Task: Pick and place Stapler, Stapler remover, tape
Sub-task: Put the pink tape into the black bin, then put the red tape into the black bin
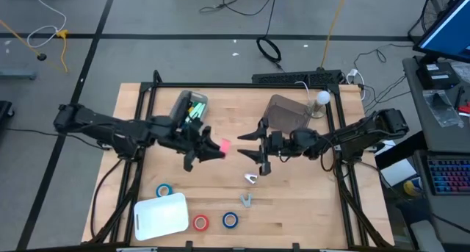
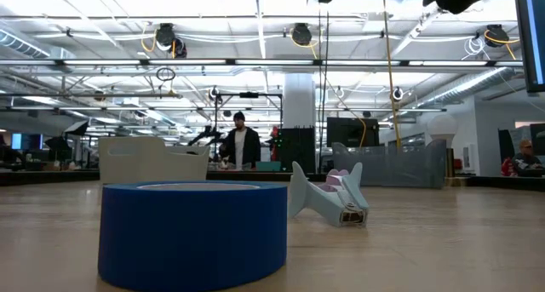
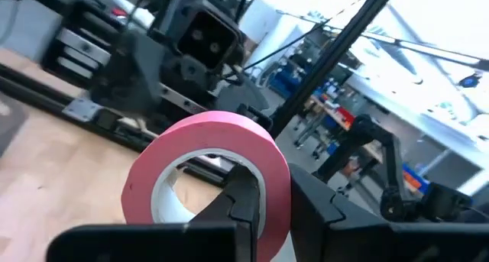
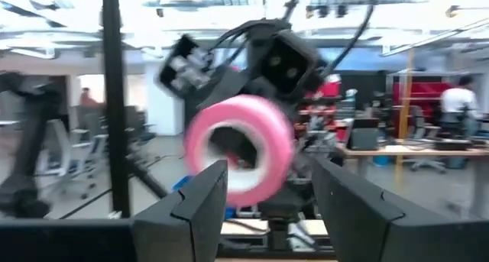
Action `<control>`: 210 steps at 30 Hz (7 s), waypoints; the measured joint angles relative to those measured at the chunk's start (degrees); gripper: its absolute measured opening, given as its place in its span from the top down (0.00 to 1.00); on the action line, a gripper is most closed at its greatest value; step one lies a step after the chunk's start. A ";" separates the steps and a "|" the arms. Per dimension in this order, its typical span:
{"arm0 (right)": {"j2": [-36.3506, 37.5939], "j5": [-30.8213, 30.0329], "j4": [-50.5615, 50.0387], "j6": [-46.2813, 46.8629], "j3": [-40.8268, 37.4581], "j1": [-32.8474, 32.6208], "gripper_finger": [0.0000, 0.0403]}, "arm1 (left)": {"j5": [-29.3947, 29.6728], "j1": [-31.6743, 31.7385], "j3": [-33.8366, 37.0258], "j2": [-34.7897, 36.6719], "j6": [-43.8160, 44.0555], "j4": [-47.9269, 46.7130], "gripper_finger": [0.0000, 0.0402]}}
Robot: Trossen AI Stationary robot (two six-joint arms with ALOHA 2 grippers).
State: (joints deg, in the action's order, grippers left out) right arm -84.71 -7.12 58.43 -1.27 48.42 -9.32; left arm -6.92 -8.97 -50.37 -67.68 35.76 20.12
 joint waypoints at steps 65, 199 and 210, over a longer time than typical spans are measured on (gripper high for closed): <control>-0.10 -3.60 -8.62 15.12 0.55 2.89 0.93 | -7.56 5.57 0.00 -7.20 3.87 5.89 0.69; 30.71 22.98 -61.94 29.39 0.55 11.33 0.77 | 7.46 5.54 22.47 21.20 0.72 -24.26 0.58; 30.81 17.04 -66.57 22.71 0.55 3.65 0.77 | 20.65 -7.92 12.93 17.55 2.11 -29.39 0.58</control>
State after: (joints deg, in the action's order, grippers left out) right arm -53.90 9.92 -8.14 21.43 48.97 -5.67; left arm 13.72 -16.89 -37.44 -50.13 37.87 -9.27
